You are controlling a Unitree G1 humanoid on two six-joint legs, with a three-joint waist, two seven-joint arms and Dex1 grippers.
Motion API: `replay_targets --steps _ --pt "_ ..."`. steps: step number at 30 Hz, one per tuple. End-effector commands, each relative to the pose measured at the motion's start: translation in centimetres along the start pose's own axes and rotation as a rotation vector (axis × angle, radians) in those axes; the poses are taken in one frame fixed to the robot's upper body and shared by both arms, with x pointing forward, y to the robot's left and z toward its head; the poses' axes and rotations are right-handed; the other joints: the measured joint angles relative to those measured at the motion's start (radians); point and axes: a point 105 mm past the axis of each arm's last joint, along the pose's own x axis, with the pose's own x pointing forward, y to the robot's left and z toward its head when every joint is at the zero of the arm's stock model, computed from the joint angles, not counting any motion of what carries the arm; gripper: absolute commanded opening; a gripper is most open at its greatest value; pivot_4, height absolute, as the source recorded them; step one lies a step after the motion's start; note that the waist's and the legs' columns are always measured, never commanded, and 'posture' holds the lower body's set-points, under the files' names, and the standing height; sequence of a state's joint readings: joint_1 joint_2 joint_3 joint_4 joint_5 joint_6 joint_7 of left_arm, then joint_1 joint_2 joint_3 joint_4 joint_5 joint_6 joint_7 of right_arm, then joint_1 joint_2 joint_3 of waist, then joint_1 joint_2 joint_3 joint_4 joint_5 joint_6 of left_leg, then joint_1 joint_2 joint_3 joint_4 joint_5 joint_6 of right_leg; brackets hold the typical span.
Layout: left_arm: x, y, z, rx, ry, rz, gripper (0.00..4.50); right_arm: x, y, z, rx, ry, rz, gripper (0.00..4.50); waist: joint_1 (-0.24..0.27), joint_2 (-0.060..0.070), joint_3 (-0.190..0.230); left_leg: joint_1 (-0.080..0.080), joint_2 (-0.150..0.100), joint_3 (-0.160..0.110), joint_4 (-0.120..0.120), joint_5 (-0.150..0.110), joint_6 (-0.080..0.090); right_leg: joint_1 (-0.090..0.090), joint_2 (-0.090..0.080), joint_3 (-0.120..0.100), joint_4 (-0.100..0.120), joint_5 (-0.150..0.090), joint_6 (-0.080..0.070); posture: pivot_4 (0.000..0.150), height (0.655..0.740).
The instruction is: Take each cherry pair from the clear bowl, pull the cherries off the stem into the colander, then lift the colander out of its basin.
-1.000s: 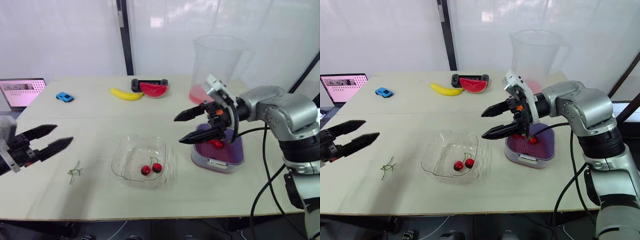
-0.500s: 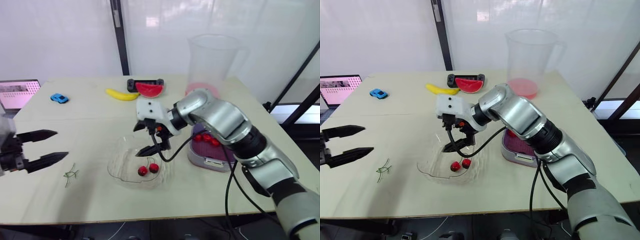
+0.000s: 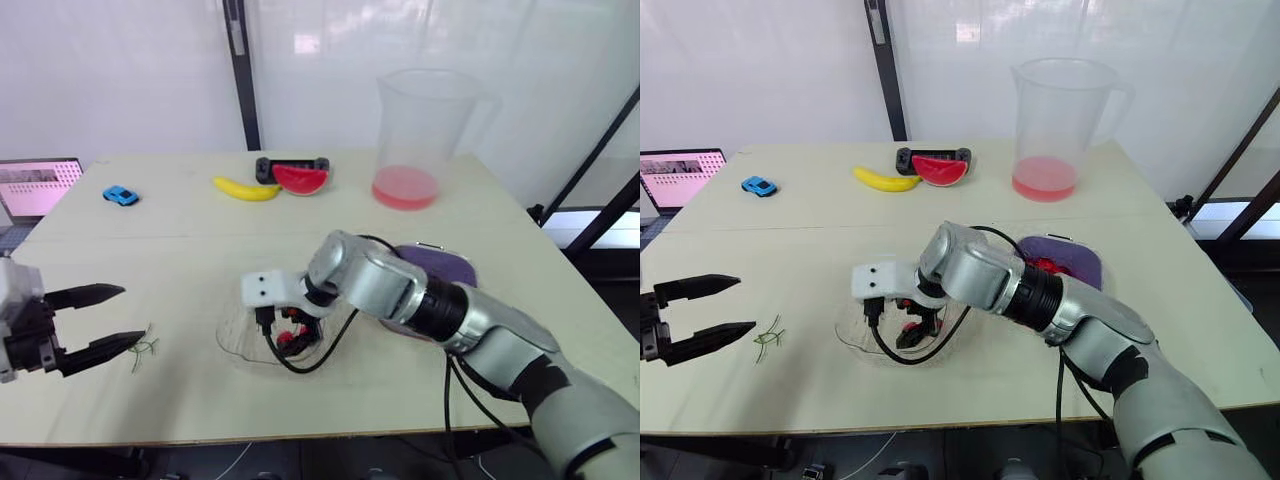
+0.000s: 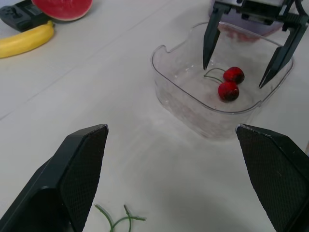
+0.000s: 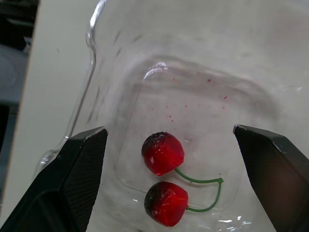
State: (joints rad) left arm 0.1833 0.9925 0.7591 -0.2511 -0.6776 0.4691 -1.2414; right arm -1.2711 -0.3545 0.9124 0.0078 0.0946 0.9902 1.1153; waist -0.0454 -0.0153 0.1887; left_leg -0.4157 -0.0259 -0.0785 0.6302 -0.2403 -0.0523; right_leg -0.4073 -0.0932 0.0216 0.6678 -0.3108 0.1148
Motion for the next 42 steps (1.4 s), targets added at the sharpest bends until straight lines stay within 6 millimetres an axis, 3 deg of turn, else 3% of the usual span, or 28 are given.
replay_targets --steps 1,2,5,9,13,16,21,26,29,33,38,42 --pt "0.3 -0.2 0.3 0.027 -0.001 -0.001 4.44 0.8 -0.3 -0.2 -0.079 0.059 -0.035 4.50 0.000 0.000 0.000 0.000 0.000 0.000 0.000 0.000 0.000 0.000 0.000 0.000 0.000 0.000 0.000 0.150 0.7400" --pt "0.3 -0.2 0.3 0.028 -0.003 0.000 4.44 0.9 -0.4 -0.2 -0.078 0.062 -0.034 4.50 0.000 0.000 0.000 0.000 0.000 0.000 0.000 0.000 0.000 0.000 0.000 0.000 0.000 0.000 0.000 0.150 0.7400" --pt "0.5 -0.2 0.6 0.029 -0.018 0.003 4.50 1.5 -0.3 -0.5 -0.083 0.086 -0.023 3.62 0.000 0.000 0.000 0.000 0.000 0.000 0.000 0.000 0.000 0.000 0.000 0.000 0.000 0.000 0.000 0.150 0.7400" --pt "0.7 -0.2 0.7 0.029 -0.023 0.003 4.50 1.9 -0.3 -0.8 -0.092 0.104 -0.015 1.69 0.000 0.000 0.000 0.000 0.000 0.000 0.000 0.000 0.000 0.000 0.000 0.000 0.000 0.000 0.000 0.150 0.7400" --pt "0.8 -0.1 0.4 0.024 -0.025 0.003 4.50 1.8 -0.6 -0.4 -0.111 0.092 -0.026 1.69 0.000 0.000 0.000 0.000 0.000 0.000 0.000 0.000 0.000 0.000 0.000 0.000 0.000 0.000 0.000 0.150 0.7400" --pt "0.8 0.1 0.4 0.021 -0.026 0.006 4.50 1.4 -1.0 1.0 -0.160 0.039 -0.048 1.69 0.000 0.000 0.000 0.000 0.000 0.000 0.000 0.000 0.000 0.000 0.000 0.000 0.000 0.000 0.000 0.150 0.7400" --pt "1.1 0.5 0.2 0.018 -0.028 0.000 4.50 1.4 -0.7 3.6 -0.382 -0.040 -0.051 1.69 0.000 0.000 0.000 0.000 0.000 0.000 0.000 0.000 0.000 0.000 0.001 0.000 0.000 0.000 0.000 0.150 0.7400" --pt "1.5 0.5 0.3 0.020 -0.032 -0.011 4.50 1.5 -0.5 4.2 -0.442 -0.053 -0.038 1.69 0.000 0.000 0.000 0.000 0.001 0.000 0.000 0.000 -0.001 0.000 0.002 0.000 0.000 0.000 0.000 0.150 0.7400" --pt "1.6 0.6 0.4 0.020 -0.033 -0.015 4.50 0.9 -0.7 3.9 -0.444 -0.051 -0.035 2.55 0.000 0.000 0.000 0.000 0.001 -0.001 0.000 0.000 -0.001 0.000 0.002 0.000 0.000 0.000 0.000 0.150 0.7400" --pt "2.1 0.5 0.5 0.011 -0.039 -0.035 4.50 -0.8 -0.6 4.1 -0.461 -0.062 -0.044 4.40 0.001 0.000 0.000 0.000 0.001 -0.001 0.000 0.000 -0.001 0.001 0.002 -0.001 0.000 0.000 0.000 0.150 0.7400" --pt "3.0 0.9 1.2 0.023 -0.059 -0.065 4.50 -2.5 -1.0 4.3 -0.334 -0.134 -0.067 4.40 0.000 0.000 0.000 0.000 0.000 -0.001 0.000 0.000 -0.001 0.000 0.003 0.000 0.000 0.001 -0.001 0.150 0.7400" --pt "3.5 0.6 1.3 0.025 -0.070 -0.110 4.50 -1.7 -1.9 2.4 -0.069 -0.099 -0.093 4.40 -0.002 0.000 0.000 0.000 0.001 -0.001 0.000 0.000 -0.001 0.000 0.005 0.000 0.001 0.001 -0.002 0.150 0.7400"
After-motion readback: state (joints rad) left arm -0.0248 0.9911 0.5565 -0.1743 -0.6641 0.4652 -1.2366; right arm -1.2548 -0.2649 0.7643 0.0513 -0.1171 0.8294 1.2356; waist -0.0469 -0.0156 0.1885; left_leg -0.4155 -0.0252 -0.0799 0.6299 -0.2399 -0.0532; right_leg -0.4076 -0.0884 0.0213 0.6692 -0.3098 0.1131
